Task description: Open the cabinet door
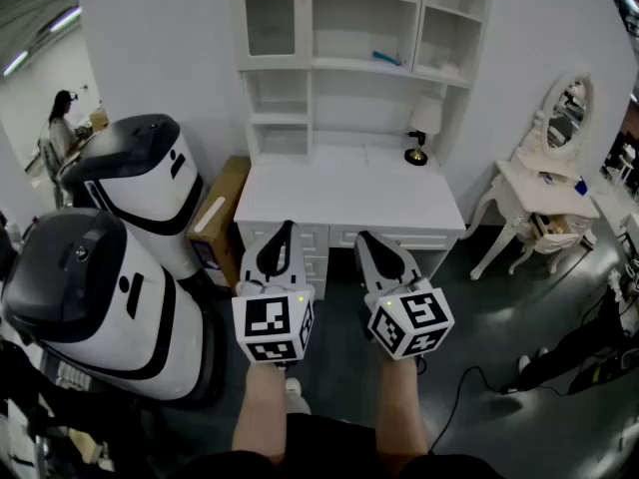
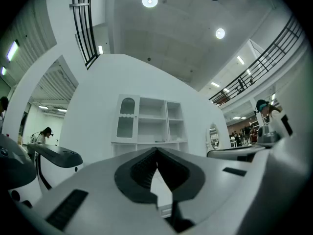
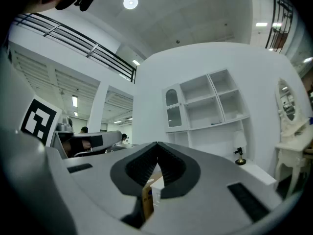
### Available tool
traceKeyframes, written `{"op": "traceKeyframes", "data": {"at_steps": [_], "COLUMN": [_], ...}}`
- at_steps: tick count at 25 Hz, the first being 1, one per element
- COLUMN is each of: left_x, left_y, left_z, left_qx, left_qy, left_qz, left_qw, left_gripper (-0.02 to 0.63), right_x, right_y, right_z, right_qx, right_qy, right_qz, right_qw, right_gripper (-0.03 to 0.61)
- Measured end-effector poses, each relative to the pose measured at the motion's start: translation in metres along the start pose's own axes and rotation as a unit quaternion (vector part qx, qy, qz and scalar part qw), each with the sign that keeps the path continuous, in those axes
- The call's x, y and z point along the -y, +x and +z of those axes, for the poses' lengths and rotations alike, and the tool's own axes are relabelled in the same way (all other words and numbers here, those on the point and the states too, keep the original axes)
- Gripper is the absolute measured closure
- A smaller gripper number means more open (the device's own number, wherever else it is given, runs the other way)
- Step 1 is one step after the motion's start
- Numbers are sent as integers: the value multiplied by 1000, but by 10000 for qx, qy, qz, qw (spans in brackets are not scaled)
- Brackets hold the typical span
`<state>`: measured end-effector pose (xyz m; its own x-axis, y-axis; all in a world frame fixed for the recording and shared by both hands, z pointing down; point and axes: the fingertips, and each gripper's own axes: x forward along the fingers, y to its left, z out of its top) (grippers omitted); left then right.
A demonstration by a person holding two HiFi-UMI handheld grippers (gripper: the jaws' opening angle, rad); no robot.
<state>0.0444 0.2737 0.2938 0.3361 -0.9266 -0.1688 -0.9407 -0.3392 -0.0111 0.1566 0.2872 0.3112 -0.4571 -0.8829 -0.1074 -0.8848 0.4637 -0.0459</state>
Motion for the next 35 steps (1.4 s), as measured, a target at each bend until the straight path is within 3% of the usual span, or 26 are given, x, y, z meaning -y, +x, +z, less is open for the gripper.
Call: {"op": "traceKeyframes", "data": {"at_steps": [12,21,35], "left_x": [-36,-89,-169], "left_y": [21,74,141], "left_z": [-23,-23,-22], "left_qx": [-120,-8,208], "left_qy": [-68,-205,-368], "left_qz": [57,19,-280], "left_qw": [9999,9998,9987], "left_gripper": [600,600,600], "right_x": [4,-3,-23], "right_y": [43,122,241], "right_z": [-18,-11,-20], "right_qx": [68,282,389], "right_qy": [246,278,280], "right_qz": [-100,243,351], "right_qw": [9996,9989,9982], "right_gripper": [558,558,558]}}
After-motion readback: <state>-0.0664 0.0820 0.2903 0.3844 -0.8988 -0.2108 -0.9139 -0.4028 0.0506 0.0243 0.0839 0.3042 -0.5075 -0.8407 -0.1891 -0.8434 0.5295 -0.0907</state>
